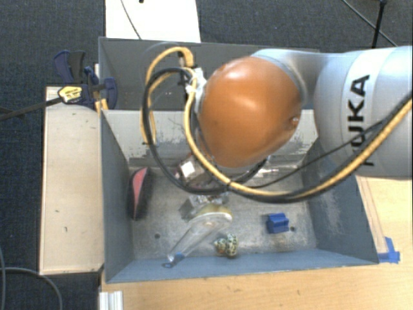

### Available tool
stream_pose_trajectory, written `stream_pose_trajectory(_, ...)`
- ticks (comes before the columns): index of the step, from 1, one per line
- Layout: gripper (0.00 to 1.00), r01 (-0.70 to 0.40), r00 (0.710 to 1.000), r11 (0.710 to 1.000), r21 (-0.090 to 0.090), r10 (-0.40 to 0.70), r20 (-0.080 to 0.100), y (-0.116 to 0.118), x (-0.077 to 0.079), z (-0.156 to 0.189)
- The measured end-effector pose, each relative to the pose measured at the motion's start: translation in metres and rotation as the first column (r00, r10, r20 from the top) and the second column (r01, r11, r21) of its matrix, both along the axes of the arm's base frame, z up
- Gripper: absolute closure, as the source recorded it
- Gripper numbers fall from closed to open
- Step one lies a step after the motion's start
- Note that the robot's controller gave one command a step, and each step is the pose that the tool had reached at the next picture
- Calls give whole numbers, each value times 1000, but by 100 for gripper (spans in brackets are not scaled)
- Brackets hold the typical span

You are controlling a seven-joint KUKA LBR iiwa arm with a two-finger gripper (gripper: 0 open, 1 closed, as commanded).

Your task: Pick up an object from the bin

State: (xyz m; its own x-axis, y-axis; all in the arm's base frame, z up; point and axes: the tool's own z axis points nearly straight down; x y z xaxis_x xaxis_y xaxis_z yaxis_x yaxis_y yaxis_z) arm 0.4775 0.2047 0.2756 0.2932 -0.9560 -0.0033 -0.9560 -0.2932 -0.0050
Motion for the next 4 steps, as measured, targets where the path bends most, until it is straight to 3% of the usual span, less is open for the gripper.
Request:
stream_pose_trajectory(1,100,-30,1000,1000,-4,30,-5,22,-1,-66)
stream_pose_trajectory(2,100,-163,987,987,-1,163,-1,19,23,-78)
stream_pose_trajectory(3,100,-573,819,819,-4,573,1,-33,51,43)
stream_pose_trajectory(4,100,-805,593,593,1,805,-8,-10,74,-21)
